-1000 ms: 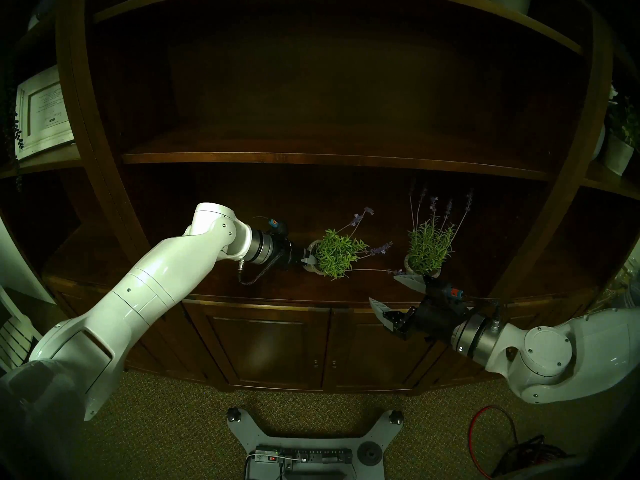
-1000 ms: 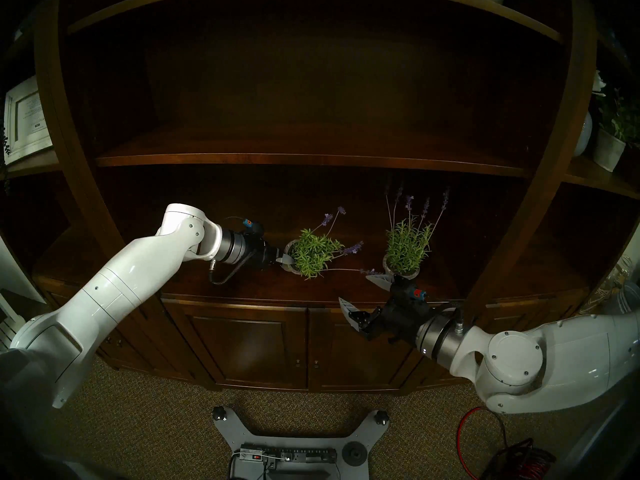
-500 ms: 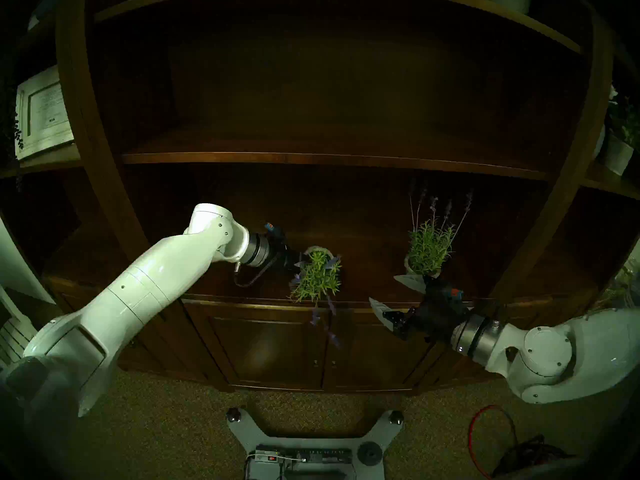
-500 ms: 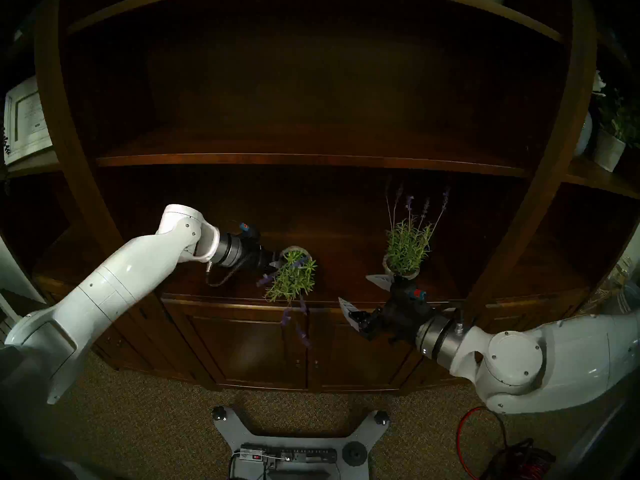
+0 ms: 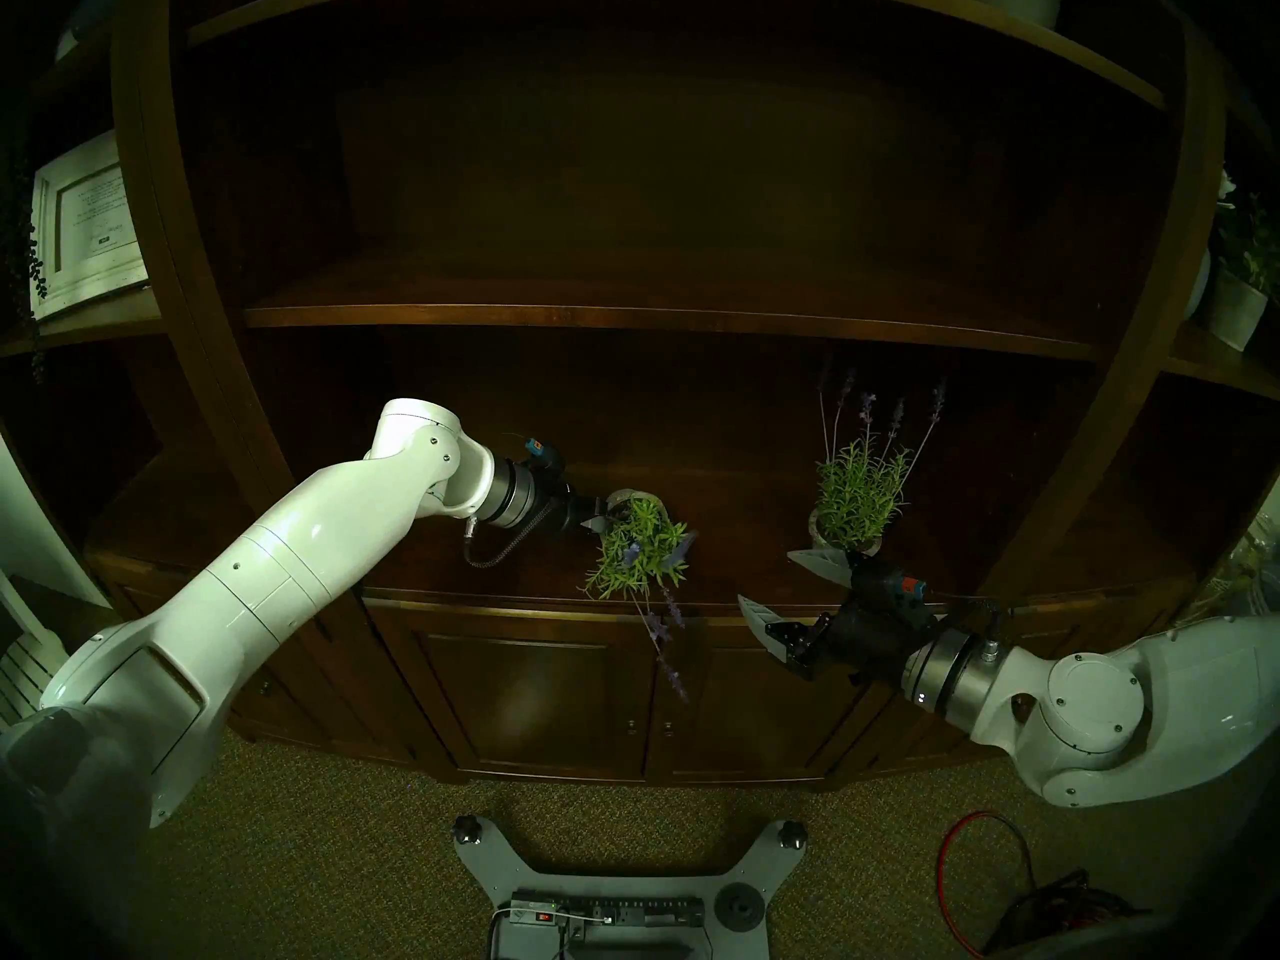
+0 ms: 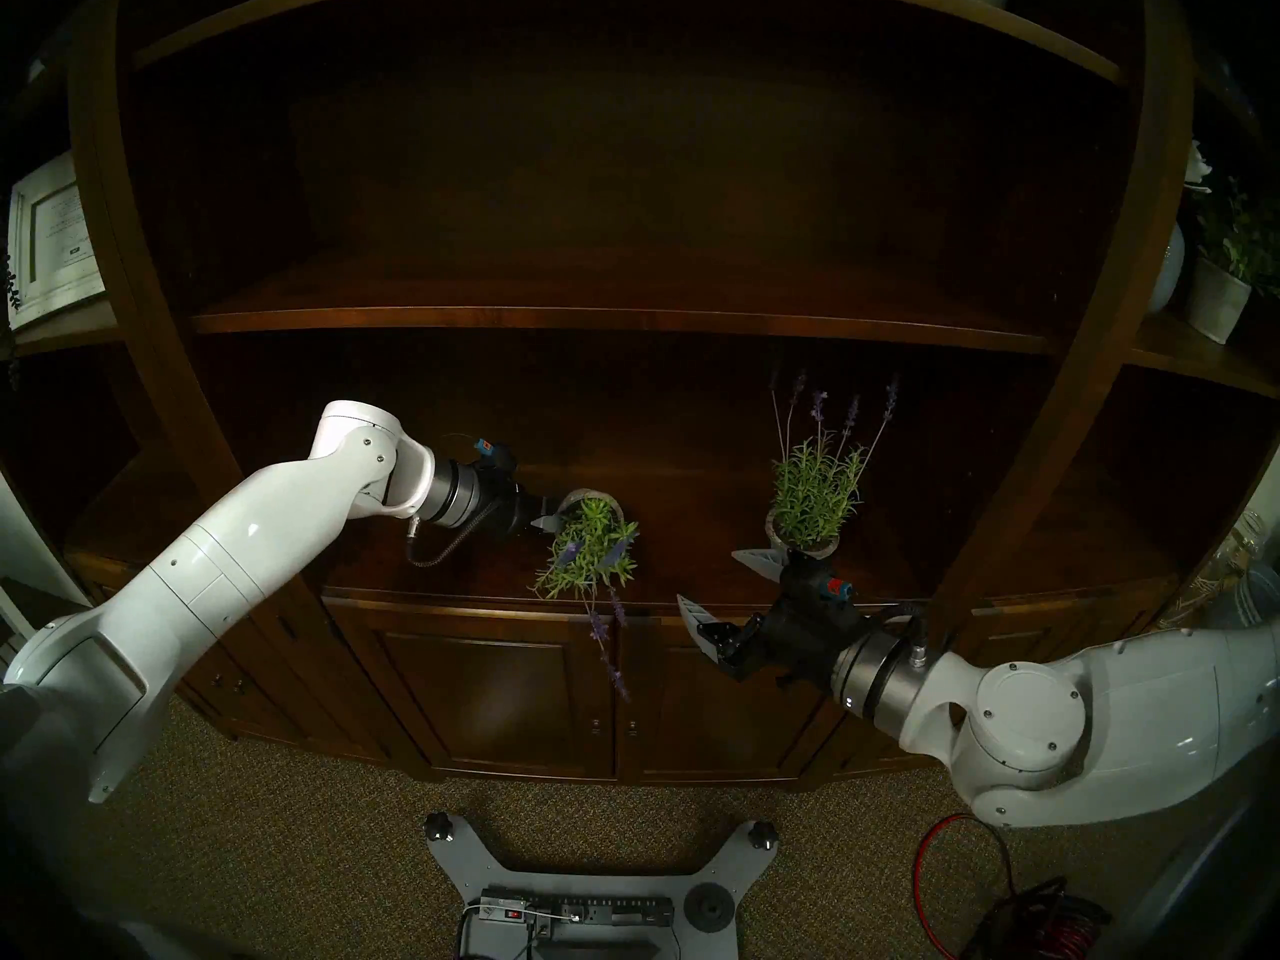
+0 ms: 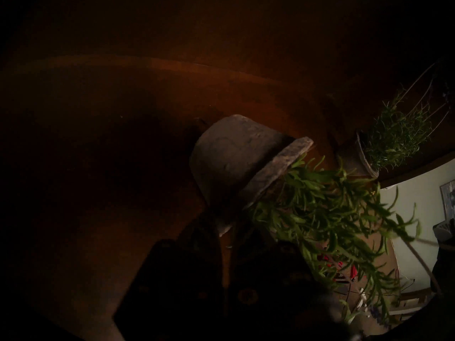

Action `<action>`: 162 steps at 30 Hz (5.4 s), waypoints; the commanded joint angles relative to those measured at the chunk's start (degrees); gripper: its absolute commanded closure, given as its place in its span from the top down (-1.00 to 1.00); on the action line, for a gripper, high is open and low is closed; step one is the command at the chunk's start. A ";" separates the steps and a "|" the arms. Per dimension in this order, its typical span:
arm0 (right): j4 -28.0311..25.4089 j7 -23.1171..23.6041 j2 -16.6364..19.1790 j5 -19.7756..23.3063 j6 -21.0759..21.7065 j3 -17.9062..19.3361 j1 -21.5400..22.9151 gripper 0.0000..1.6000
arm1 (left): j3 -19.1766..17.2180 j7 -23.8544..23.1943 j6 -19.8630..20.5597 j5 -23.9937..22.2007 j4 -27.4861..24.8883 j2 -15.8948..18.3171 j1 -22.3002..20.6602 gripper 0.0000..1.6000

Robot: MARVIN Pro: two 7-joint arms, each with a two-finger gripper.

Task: Place the fake decorative plant upright

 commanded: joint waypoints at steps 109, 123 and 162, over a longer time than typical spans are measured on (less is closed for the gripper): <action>-0.17 -0.07 -0.02 0.02 -1.15 1.01 0.63 1.00 | 7.74 15.16 -0.10 -39.70 6.76 4.59 -9.39 0.58; -0.14 -0.08 -0.08 0.03 -1.29 1.06 0.54 1.00 | 7.67 14.90 -0.10 -39.26 0.48 10.39 -5.59 0.47; -0.15 -0.55 -0.57 0.03 -0.40 0.09 0.57 1.00 | 10.19 14.79 -0.10 -31.26 -34.73 29.89 0.63 0.69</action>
